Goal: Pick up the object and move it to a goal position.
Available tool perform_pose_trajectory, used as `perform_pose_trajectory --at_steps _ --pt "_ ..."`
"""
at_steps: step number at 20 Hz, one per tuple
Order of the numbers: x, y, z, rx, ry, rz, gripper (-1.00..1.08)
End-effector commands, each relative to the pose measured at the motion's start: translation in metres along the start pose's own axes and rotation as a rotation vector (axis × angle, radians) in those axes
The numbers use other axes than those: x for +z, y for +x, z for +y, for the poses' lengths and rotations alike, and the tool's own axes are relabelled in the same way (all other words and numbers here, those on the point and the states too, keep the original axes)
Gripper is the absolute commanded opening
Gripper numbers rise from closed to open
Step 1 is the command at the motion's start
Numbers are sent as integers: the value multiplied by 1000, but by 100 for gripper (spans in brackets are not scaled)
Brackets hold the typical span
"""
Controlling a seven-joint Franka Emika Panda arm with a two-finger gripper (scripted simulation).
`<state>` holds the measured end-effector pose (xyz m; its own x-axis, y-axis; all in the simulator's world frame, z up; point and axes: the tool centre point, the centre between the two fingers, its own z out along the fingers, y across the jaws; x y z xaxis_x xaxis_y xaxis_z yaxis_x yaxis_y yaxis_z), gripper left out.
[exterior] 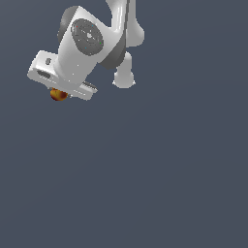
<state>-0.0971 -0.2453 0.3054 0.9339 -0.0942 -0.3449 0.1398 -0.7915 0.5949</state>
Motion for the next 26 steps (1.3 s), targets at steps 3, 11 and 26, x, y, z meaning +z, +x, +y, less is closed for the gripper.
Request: perform_pose_trajectory --at_steps 3,11,26 --pt "-25 9 33 -89 -90 -12 -100" --pt "-72 32 80 -240 -238 -29 -100" --pt "-165 90 129 -501 -492 -52 -100"
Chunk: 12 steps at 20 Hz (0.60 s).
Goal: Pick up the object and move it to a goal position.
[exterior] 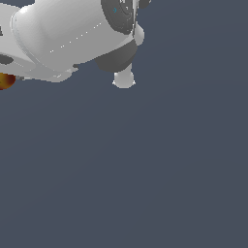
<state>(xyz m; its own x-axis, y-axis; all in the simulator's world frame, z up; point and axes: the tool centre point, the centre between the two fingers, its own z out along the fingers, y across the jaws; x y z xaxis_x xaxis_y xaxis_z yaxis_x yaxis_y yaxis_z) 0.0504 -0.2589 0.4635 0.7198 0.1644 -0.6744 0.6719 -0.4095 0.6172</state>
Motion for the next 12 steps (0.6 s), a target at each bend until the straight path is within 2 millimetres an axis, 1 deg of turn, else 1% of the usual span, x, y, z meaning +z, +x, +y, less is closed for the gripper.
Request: perform_pose_trajectory --at_steps 1,6,12 --pt "-11 4 15 -39 -40 -3 -100" --pt "-28 13 35 -100 -100 -7 -100" --pt "-42 20 50 -145 -144 -8 -100"
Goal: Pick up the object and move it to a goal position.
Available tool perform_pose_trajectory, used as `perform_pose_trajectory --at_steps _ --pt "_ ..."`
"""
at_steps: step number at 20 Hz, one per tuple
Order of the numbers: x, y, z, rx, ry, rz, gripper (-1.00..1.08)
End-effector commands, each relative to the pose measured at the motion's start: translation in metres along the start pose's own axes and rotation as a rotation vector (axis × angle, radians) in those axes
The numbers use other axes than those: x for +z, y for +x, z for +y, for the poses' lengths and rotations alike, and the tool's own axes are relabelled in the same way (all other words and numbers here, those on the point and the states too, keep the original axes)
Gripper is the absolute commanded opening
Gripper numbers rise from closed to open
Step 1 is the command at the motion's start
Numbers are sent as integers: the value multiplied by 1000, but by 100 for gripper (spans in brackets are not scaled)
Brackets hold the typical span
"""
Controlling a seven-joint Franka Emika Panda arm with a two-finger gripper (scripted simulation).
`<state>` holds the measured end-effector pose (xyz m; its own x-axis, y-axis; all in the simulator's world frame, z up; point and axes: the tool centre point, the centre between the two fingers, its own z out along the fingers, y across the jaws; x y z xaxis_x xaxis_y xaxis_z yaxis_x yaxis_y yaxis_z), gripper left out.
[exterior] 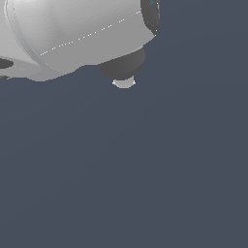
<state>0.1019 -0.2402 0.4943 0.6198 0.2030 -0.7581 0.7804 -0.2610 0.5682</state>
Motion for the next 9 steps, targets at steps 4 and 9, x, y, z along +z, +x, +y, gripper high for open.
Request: perform_pose_trajectory --at_steps 4,9 --pt "-7 2 10 -25 -26 -1 -100" --pt "-8 3 12 -30 -32 -1 -100"
